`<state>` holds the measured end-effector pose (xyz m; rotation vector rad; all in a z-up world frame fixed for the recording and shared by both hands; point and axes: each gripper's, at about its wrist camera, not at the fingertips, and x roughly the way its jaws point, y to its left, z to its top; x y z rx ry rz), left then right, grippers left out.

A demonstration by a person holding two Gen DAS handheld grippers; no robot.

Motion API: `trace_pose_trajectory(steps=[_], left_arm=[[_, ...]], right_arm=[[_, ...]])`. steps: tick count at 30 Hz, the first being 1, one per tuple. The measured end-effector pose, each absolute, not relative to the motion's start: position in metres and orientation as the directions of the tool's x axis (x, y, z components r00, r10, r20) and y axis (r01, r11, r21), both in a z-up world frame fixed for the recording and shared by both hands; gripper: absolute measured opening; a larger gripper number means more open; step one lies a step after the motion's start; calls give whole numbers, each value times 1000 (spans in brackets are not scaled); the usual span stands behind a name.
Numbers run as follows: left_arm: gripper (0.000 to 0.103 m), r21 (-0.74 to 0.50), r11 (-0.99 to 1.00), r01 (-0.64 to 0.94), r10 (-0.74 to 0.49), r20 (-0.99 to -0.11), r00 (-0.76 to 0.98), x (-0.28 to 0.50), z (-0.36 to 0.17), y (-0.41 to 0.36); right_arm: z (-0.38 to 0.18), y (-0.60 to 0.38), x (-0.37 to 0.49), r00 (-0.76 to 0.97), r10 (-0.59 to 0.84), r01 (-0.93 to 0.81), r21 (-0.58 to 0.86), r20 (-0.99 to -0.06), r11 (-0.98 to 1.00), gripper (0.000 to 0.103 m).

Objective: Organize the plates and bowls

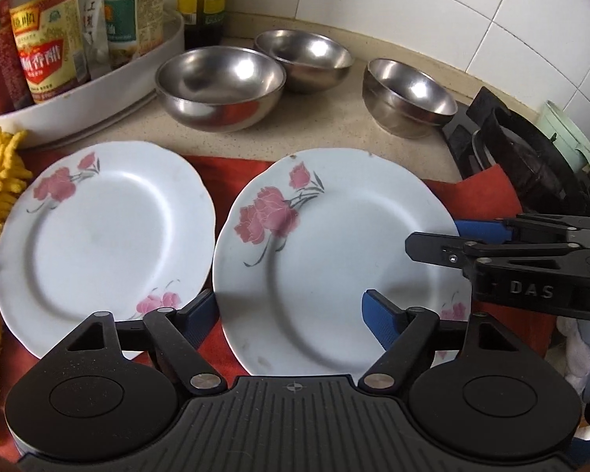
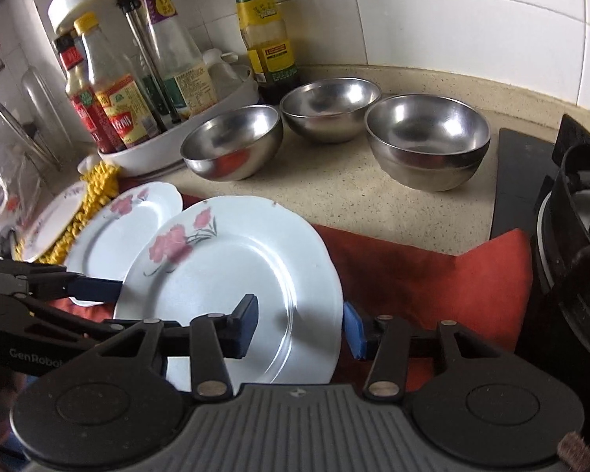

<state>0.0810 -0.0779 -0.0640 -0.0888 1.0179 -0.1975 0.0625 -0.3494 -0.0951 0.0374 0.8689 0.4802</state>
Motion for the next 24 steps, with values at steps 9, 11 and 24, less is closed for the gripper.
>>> trace_pose_trajectory(steps=[9, 11, 24], left_arm=[[85, -172, 979, 112, -205, -820, 534, 74, -57, -65], [88, -133, 987, 91, -161, -816, 556, 71, -53, -62], [96, -173, 966, -195, -32, -821, 570, 50, -43, 28]], right_arm=[[-98, -339, 71, 583, 359, -363, 161, -729, 918, 44], [-92, -338, 71, 611, 347, -365, 136, -711, 921, 45], [-86, -285, 82, 578, 439, -494, 133, -688, 859, 52]])
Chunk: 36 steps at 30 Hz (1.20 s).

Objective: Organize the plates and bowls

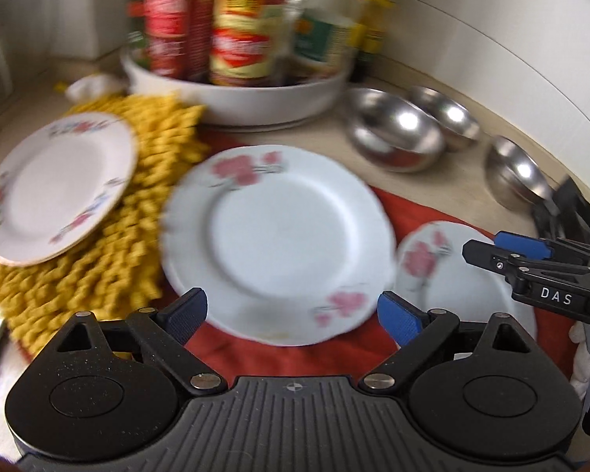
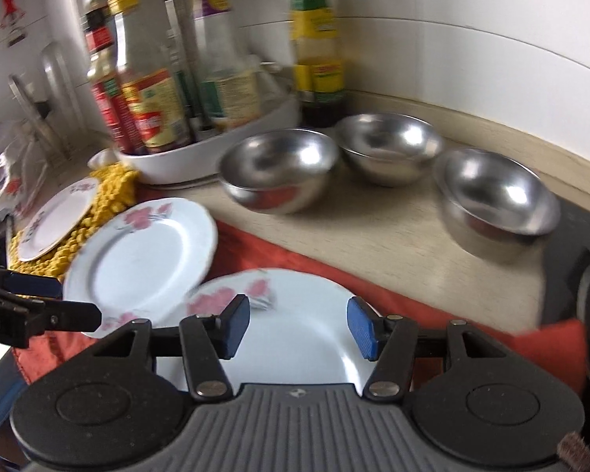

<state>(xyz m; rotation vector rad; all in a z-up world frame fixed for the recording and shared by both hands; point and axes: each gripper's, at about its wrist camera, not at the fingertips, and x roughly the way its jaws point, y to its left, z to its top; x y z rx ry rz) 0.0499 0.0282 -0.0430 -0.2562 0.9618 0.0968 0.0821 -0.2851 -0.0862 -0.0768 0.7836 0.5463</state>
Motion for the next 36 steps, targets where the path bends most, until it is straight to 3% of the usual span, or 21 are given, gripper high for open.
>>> trace_pose_trajectory(steps=[11, 22, 29, 36], left_arm=[[96, -215, 928, -303, -4, -821, 571, 43, -47, 69], [94, -229, 934, -275, -43, -835, 549, 65, -59, 67], [86, -203, 943, -265, -34, -848, 529, 76, -66, 65], [89, -175, 954, -242, -23, -851, 524, 84, -69, 61]], right_arm=[[-86, -216, 108, 524, 479, -617, 74, -704, 784, 52], [-101, -195, 131, 433, 513, -634, 154, -741, 758, 52], [-110, -186, 141, 347, 554, -655, 227, -757, 721, 49], [-111, -180, 143, 324, 574, -665, 251, -752, 704, 43]])
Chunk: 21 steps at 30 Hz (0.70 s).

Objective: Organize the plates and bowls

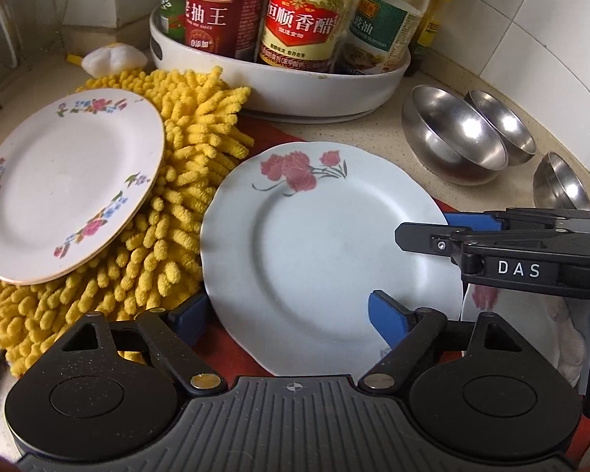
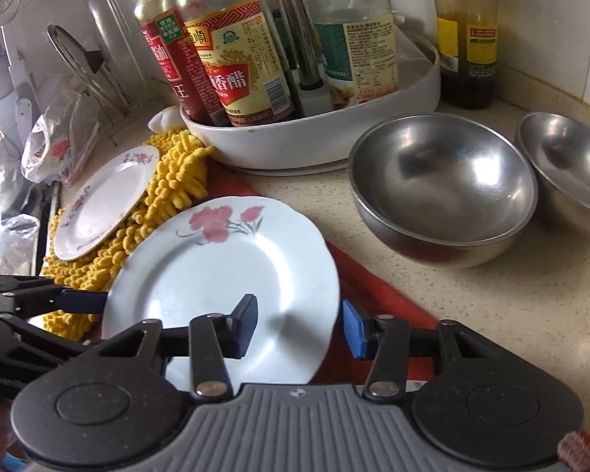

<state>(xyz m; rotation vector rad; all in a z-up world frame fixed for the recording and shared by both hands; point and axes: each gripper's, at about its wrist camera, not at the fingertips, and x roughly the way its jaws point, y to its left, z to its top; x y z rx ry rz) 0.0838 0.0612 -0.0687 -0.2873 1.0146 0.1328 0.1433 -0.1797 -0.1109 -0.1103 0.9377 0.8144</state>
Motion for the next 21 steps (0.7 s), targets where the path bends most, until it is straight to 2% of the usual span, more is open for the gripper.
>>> trace_pose_trajectory(steps=[3, 9, 21], left_arm=[[90, -148, 961, -233, -7, -857, 515, 85, -69, 57], [100, -111, 978, -179, -2, -855, 519, 89, -75, 49], [99, -67, 976, -205, 57, -839, 542, 96, -81, 47]], right_arm=[[-111, -180, 143, 328, 574, -663, 250, -750, 706, 43], [-111, -181, 143, 321, 579, -671, 251, -749, 698, 42], [-112, -177, 132, 366, 560, -699, 178, -743, 693, 40]])
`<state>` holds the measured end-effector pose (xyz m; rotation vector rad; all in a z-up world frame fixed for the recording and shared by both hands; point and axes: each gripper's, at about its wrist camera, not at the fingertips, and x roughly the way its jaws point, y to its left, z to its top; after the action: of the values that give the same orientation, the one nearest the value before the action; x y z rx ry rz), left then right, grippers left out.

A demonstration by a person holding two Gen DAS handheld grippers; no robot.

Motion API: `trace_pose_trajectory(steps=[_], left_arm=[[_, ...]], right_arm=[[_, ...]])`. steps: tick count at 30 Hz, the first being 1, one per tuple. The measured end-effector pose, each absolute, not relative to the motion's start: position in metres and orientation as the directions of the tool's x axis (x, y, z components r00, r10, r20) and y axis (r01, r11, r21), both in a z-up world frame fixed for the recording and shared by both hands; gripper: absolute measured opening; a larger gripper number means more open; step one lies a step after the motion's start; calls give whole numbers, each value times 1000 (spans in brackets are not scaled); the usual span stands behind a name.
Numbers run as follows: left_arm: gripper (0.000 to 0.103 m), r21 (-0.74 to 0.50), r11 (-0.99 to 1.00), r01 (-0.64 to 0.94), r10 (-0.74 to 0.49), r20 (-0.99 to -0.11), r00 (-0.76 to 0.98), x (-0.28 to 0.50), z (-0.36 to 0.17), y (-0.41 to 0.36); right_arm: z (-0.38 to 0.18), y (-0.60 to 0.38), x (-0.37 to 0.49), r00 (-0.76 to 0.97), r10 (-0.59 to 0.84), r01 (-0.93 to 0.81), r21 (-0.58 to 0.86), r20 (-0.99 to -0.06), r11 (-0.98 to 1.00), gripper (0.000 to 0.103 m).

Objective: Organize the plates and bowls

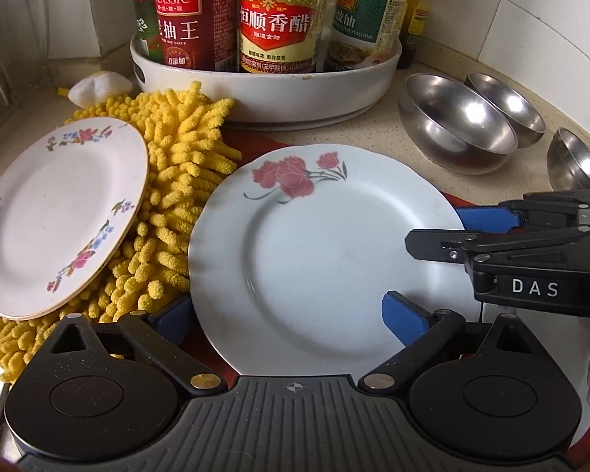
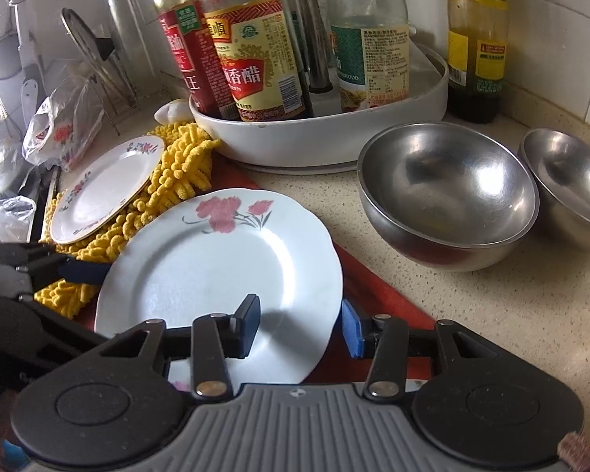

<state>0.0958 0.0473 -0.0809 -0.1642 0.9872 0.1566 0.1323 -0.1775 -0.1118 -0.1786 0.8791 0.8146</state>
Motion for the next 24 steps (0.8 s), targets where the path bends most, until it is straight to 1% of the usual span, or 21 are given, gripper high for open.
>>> trace_pose_trajectory(steps=[3, 5, 6, 9, 12, 16, 18, 19, 20, 22, 24], left_arm=[[93, -67, 974, -215, 64, -834, 549, 94, -80, 51], [88, -76, 973, -219, 60, -831, 553, 89, -80, 55], [87, -82, 971, -226, 57, -833, 550, 87, -79, 58], [87, -105, 966, -237, 42, -838, 544, 79, -75, 65], [86, -81, 974, -213, 48, -841, 539, 72, -78, 63], [88, -89, 973, -212, 46, -829, 558, 71, -79, 64], [93, -84, 973, -214, 54, -820, 570, 73, -81, 63], [100, -85, 975, -204, 51, -811, 582, 73, -84, 61], [102, -91, 978, -189, 40, -804, 593, 74, -87, 59], [103, -58, 981, -186, 66, -800, 597, 74, -89, 51], [102, -80, 980, -185, 46, -806, 590, 76, -88, 55]], right_arm=[[-111, -180, 134, 366, 560, -680, 197, -743, 706, 37], [-111, -180, 132, 369, 554, -686, 183, -746, 704, 37], [-110, -180, 131, 368, 551, -687, 180, -749, 704, 37], [-108, -185, 126, 334, 576, -676, 237, -746, 698, 36], [-109, -184, 118, 320, 586, -689, 242, -744, 683, 36], [-111, -180, 119, 324, 585, -682, 244, -744, 689, 39], [-112, -181, 120, 327, 593, -686, 246, -736, 684, 39], [-112, -181, 119, 331, 597, -690, 244, -731, 682, 39], [-113, -180, 119, 337, 598, -690, 242, -727, 682, 39], [-112, -176, 117, 347, 586, -697, 217, -732, 683, 38], [-113, -172, 114, 361, 570, -710, 179, -738, 681, 38]])
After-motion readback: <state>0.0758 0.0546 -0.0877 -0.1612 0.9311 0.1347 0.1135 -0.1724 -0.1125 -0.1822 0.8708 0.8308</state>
